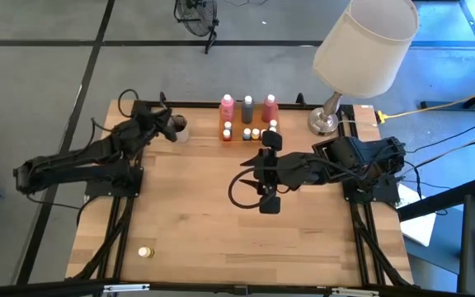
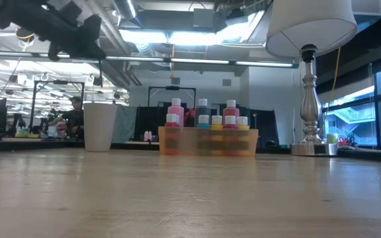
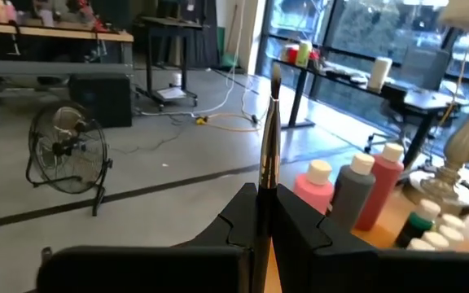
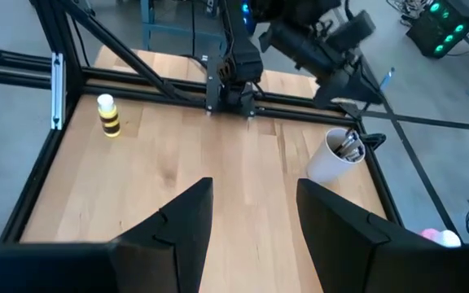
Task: Pick & Place Paint Supplies
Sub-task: Put the silver paint brush into the white cup, then put the light yellow paint bottle into the orange bin
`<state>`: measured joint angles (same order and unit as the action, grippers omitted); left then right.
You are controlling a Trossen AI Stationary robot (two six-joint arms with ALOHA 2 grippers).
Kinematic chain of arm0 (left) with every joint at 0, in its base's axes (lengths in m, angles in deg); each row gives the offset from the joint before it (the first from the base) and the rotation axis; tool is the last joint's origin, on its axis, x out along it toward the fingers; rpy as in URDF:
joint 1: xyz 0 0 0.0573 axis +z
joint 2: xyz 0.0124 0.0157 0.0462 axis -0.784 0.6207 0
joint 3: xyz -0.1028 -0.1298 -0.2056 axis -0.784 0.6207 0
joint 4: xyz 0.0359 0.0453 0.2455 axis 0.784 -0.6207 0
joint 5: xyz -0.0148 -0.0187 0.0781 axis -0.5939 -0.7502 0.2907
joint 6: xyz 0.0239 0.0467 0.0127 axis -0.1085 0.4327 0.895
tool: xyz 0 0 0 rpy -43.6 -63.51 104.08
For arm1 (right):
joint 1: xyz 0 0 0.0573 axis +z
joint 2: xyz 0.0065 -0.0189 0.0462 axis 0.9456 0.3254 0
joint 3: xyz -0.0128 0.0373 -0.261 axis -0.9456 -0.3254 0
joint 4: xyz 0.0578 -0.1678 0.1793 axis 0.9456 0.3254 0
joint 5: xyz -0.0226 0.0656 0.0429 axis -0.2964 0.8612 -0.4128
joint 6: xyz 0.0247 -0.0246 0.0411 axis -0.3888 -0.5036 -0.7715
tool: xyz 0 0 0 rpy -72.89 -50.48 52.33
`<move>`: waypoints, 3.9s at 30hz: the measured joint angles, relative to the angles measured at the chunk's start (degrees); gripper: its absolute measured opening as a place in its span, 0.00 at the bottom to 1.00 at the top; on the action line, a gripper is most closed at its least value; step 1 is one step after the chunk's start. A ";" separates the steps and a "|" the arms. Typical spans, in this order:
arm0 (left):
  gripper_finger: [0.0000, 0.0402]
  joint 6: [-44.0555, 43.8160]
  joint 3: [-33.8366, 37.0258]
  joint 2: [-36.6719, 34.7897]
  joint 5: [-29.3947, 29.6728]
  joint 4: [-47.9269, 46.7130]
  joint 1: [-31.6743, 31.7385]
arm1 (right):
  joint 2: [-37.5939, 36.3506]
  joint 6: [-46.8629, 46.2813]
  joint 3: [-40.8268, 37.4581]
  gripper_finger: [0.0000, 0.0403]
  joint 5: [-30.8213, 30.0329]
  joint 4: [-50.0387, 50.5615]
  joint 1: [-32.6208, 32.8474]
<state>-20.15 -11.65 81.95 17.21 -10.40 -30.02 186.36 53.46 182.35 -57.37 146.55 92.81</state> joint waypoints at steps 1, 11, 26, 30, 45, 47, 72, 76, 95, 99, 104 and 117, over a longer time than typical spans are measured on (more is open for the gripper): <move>0.04 -0.01 0.38 -0.98 0.13 0.09 0.00 | 0.00 0.00 0.00 0.45 0.00 0.12 -0.01; 0.04 1.65 0.65 0.71 5.02 -3.36 0.02 | 0.00 -0.15 0.00 0.45 0.02 0.65 -0.02; 0.06 -2.76 0.67 7.15 2.41 -4.14 4.52 | -0.02 -1.46 0.00 0.45 0.66 1.30 0.00; 0.06 -2.96 0.67 9.05 -2.40 -2.13 7.07 | -0.02 -1.49 0.00 0.45 1.61 1.36 0.02; 0.16 -2.41 0.67 16.16 -4.22 1.86 10.16 | -0.02 -2.58 0.00 0.45 1.95 2.15 0.04; 0.19 -2.41 0.67 16.73 -4.51 1.84 10.16 | -0.02 -2.58 0.00 0.45 1.95 2.15 0.04; 0.41 0.65 -2.07 7.29 -7.44 5.18 -2.75 | -0.02 -3.15 0.00 0.45 3.50 2.54 0.04; 0.40 0.12 -6.73 4.06 -14.72 -0.78 -8.81 | -0.02 -3.15 0.00 0.45 3.50 1.18 0.23; 0.38 -10.44 -44.80 23.26 -21.40 -42.53 -46.19 | 2.37 -10.01 0.04 0.45 4.52 -5.92 9.65; 0.38 -18.61 -49.92 29.36 -23.20 -50.38 -53.97 | 2.94 -12.47 0.08 0.45 4.50 -6.79 12.35; 0.38 -32.92 -54.83 35.42 -26.40 -58.64 -60.74 | 4.33 -13.09 -0.01 0.45 4.37 -8.64 15.46; 0.36 -79.90 -56.18 43.72 -36.84 -73.66 -67.23 | 4.74 -13.34 0.00 0.45 14.86 -9.73 17.05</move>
<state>-100.06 -67.83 125.67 -19.63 -84.06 -97.26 191.10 40.13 182.35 -42.50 136.82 109.86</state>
